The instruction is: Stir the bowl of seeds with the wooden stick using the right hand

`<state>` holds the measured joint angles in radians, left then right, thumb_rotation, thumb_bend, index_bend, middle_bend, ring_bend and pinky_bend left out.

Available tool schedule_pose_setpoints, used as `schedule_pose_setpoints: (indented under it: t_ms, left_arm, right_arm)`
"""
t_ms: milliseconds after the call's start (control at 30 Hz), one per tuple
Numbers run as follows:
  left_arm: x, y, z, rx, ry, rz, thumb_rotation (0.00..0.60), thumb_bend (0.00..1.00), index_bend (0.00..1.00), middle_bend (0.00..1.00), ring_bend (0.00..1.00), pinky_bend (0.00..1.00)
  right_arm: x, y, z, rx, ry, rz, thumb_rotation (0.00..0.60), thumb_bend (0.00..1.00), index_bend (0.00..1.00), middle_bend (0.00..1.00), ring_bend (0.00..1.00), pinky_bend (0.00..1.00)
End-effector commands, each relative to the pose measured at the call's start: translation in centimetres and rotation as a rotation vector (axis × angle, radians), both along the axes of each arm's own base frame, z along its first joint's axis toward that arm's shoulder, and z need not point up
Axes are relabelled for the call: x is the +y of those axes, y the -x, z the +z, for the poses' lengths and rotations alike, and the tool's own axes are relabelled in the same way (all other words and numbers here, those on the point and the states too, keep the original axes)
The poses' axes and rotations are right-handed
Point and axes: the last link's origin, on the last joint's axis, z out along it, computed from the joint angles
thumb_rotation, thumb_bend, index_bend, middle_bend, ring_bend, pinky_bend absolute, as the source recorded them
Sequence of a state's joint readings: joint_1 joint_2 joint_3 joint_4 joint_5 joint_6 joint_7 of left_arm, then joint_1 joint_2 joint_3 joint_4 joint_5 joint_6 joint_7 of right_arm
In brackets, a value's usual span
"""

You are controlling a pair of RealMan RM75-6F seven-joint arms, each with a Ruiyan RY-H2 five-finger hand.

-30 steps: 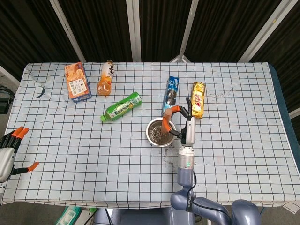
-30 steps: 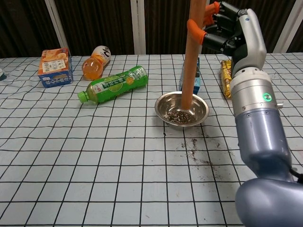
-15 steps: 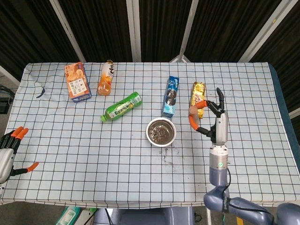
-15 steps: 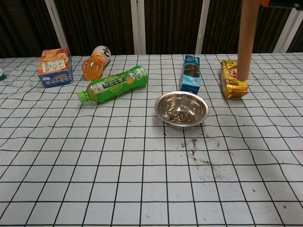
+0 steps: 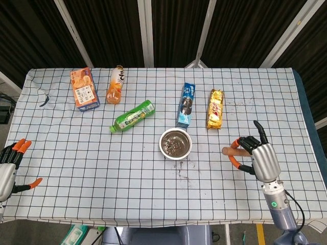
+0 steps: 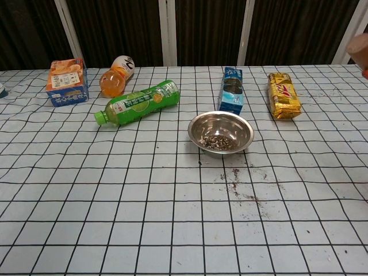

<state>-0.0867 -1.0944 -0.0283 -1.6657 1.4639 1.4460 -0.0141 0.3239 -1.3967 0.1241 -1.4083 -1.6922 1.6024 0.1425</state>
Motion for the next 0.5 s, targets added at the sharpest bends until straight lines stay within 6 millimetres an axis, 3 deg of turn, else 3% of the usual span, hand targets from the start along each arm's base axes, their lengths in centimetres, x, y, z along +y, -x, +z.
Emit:
schedule_pose_setpoints:
  t_ms: [33, 300, 433, 500]
  left_arm:
    - [0.0, 0.0, 0.0, -0.001, 0.001, 0.001, 0.6, 0.02, 0.0, 0.0, 0.0, 0.0]
    - [0.1, 0.0, -0.1, 0.001, 0.001, 0.007, 0.6, 0.02, 0.0, 0.0, 0.0, 0.0]
    - [0.1, 0.0, -0.1, 0.0, 0.005, 0.007, 0.6, 0.02, 0.0, 0.0, 0.0, 0.0]
    - [0.1, 0.0, 0.0, -0.002, 0.006, 0.007, 0.6, 0.02, 0.0, 0.0, 0.0, 0.0]
  right_arm:
    - [1.1, 2.0, -0.7, 0.186, -0.013, -0.078, 0.6, 0.7, 0.77, 0.65, 0.51, 0.0]
    - [2.3, 3.1, -3.4, 0.451, -0.072, -0.123, 0.6, 0.7, 0.75, 0.65, 0.49, 0.0]
    - [3.2, 2.7, -4.7, 0.513, -0.143, -0.134, 0.6, 0.7, 0.6, 0.59, 0.37, 0.0]
    - [3.7, 2.5, -5.1, 0.533, -0.18, -0.134, 0.6, 0.64, 0.45, 0.47, 0.25, 0.0]
